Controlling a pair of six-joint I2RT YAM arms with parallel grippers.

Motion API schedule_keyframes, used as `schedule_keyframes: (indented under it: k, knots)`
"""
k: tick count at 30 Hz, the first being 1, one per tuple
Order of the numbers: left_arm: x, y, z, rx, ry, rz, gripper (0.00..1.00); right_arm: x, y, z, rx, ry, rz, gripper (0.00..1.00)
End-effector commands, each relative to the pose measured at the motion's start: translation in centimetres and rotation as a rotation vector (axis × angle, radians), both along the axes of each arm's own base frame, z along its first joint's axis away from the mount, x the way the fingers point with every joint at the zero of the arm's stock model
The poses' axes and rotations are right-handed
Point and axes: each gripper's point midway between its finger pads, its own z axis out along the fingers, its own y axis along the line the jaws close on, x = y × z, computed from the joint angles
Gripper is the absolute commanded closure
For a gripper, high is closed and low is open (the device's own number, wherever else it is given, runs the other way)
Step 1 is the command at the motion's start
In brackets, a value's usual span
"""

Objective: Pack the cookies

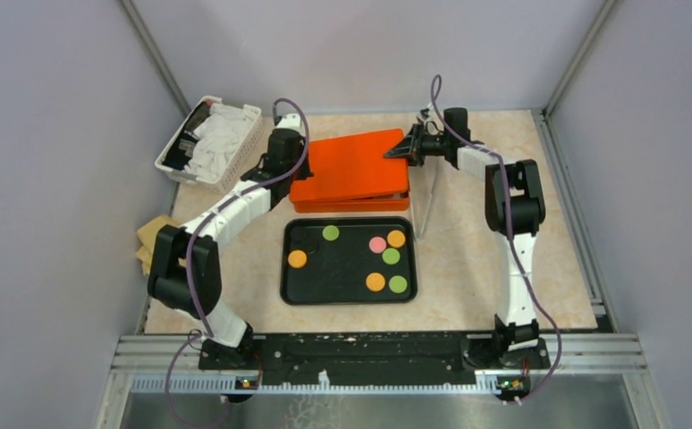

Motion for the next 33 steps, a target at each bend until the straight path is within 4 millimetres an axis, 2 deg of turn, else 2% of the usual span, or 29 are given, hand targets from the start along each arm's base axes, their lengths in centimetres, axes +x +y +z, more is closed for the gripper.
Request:
schedule_keyframes:
  k: [1, 6, 13, 18, 24, 25, 27, 33]
  knots:
    - [0.2, -2.6, -1.7, -0.090, -0.016, -0.075, 1.00, 2.6, -1.4, -0.3, -0.071, -0.082, -0.053, 1.00]
    - [-0.4, -4.3, -4.0, -0.095, 0.013, -0.117, 1.00, 3.2, -2.8, -1.3, -0.106, -0.066, -0.085, 0.98]
    - [-0.9, -5.6, -6.8, -0.111, 0.071, -0.144, 1.00, 3.0, -3.4, -2.4, -0.137, -0.047, -0.097, 0.93]
    - [-1.3, -6.5, -8.3, -0.131, 0.104, -0.169, 1.00, 3.5, -4.3, -2.8, -0.185, -0.039, -0.146, 0.65]
    - [-1.5, -7.4, -9.4, -0.147, 0.127, -0.194, 1.00, 4.2, -5.2, -1.9, -0.259, -0.083, -0.198, 0.44]
    - [-1.5, -7.5, -9.5, -0.150, 0.129, -0.198, 1.00, 4.3, -5.4, -1.4, -0.271, -0.097, -0.207, 0.38]
    - [-1.5, -7.8, -9.8, -0.155, 0.133, -0.205, 1.00, 4.7, -5.8, -0.7, -0.306, -0.120, -0.230, 0.34]
    - [-1.6, -8.6, -10.5, -0.179, 0.151, -0.238, 1.00, 5.1, -7.4, 0.9, -0.416, -0.142, -0.291, 0.33]
